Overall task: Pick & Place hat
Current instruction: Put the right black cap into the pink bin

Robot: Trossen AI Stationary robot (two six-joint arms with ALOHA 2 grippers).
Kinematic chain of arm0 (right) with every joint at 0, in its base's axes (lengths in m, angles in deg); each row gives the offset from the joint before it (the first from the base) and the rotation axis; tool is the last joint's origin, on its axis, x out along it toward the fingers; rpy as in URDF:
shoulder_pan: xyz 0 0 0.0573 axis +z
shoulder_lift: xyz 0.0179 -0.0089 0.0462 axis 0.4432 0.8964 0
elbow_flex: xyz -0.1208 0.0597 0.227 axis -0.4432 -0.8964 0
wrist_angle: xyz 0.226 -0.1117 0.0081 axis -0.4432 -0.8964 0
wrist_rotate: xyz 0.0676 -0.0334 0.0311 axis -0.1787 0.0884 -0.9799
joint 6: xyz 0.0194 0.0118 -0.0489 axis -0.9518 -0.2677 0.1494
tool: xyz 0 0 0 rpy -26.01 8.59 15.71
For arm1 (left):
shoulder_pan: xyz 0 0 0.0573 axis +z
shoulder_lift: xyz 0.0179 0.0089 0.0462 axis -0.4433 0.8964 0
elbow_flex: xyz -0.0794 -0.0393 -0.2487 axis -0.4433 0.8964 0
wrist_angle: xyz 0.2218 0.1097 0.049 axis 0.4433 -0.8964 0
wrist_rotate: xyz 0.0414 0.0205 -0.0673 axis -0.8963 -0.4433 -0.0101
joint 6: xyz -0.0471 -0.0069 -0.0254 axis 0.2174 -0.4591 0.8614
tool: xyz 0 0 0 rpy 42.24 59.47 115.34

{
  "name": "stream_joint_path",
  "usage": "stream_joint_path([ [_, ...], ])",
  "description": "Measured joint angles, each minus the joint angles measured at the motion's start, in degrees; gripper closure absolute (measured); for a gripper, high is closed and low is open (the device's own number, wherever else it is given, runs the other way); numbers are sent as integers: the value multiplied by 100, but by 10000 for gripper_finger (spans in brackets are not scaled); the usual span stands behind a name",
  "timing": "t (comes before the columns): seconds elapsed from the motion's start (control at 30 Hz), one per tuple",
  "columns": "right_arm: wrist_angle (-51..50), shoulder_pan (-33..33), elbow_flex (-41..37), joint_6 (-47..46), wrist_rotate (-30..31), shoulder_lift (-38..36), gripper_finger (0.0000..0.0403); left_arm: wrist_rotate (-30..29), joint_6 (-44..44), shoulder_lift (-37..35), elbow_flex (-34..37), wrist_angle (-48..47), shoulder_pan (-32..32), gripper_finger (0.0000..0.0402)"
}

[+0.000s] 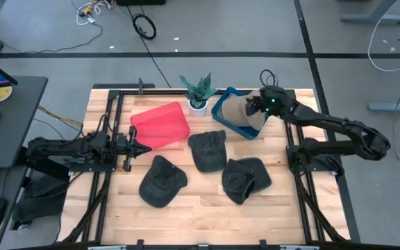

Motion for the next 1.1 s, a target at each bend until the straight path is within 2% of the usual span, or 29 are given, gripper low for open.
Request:
stream_joint_path([
  [0.13,-112,77,2,-49,-1201,-327,222,0,0,1,0,-2,0,399],
  [0.27,-301,190,7,-682,-2875,-478,222,0,0,2,-2,-2,0,399],
  [0.33,-177,240,8,-857,-3370,-484,222,1,2,0,-2,-2,0,399],
  [0.8,746,298,7,-905,-3368,-481,222,0,-2,0,0,-2,0,399],
  [0.9,829,298,7,-1222,-3428,-481,222,0,2,0,0,-2,0,399],
  [0.97,821,308,7,-1384,-3549,-481,222,0,0,2,-2,-2,0,399],
  [1.1,965,413,7,-1405,-4198,-481,222,0,0,0,-2,-2,0,399],
])
